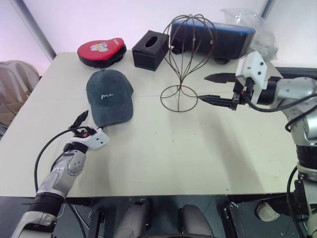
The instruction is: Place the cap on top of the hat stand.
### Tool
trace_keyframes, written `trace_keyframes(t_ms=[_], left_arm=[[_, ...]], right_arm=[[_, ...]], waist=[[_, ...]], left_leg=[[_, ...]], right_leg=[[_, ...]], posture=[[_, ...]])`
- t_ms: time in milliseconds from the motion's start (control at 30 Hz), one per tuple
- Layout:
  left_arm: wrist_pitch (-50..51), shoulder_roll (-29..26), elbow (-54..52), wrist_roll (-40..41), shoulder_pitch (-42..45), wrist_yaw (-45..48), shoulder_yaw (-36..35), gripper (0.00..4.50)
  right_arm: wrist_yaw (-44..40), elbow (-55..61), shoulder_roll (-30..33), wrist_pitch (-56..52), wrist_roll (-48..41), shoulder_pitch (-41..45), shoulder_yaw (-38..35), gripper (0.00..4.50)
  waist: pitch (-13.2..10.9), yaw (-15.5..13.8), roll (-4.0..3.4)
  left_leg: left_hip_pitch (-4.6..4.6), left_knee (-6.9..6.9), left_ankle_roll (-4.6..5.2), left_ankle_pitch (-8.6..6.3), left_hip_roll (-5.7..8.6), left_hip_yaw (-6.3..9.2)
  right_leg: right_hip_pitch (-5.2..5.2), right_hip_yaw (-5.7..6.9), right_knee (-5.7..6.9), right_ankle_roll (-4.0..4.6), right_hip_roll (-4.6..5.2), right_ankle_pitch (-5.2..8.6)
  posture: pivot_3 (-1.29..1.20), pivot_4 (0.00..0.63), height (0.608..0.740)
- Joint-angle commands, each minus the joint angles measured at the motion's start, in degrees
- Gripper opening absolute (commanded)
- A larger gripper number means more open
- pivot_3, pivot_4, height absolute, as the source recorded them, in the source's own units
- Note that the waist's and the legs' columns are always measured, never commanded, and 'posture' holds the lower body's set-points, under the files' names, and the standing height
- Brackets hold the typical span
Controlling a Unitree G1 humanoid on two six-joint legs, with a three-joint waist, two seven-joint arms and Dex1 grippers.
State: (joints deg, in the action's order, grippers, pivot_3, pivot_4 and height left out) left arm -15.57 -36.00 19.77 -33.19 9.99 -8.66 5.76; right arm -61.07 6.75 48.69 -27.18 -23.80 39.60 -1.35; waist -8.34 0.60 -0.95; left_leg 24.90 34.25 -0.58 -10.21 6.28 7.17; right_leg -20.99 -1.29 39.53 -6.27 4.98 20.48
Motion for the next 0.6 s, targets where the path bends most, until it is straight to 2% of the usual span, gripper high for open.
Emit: trace_keyframes(t_ms=[33, 333, 600], left_arm=[[-0.5, 0.8, 2.5, 0.4, -1.2, 2.9, 2.4, 4.46], [0.3, 2.9, -0.2, 6.8, -0.5, 10.0, 1.3, 4.46], [0.2, 2.9, -2.5, 7.8, 2.2, 14.2, 0.6, 4.46]], right_arm=[[0.2, 2.2, 0.9, 0.4, -0.7, 1.1, -2.4, 3.07], [0.0, 2.1, 1.0, 0.3, -0.7, 1.3, -2.3, 3.07], [0.0, 1.9, 0.8, 0.4, -0.7, 1.4, -2.1, 3.07]], waist=[[0.0, 0.0, 0.00], [0.0, -0.4, 0.00], [0.0, -1.3, 0.03]], left_leg=[[0.00, 0.00, 0.00, 0.00, 0.00, 0.00], [0.00, 0.01, 0.00, 0.00, 0.04, 0.01], [0.00, 0.02, 0.00, 0.00, 0.05, 0.01]], right_leg=[[0.00, 0.00, 0.00, 0.00, 0.00, 0.00], [0.01, 0.02, -0.02, 0.00, 0.04, 0.00], [0.00, 0.02, -0.08, -0.01, 0.04, 0.00]], posture=[[0.00, 0.150, 0.740], [0.00, 0.150, 0.740], [0.00, 0.150, 0.740]])
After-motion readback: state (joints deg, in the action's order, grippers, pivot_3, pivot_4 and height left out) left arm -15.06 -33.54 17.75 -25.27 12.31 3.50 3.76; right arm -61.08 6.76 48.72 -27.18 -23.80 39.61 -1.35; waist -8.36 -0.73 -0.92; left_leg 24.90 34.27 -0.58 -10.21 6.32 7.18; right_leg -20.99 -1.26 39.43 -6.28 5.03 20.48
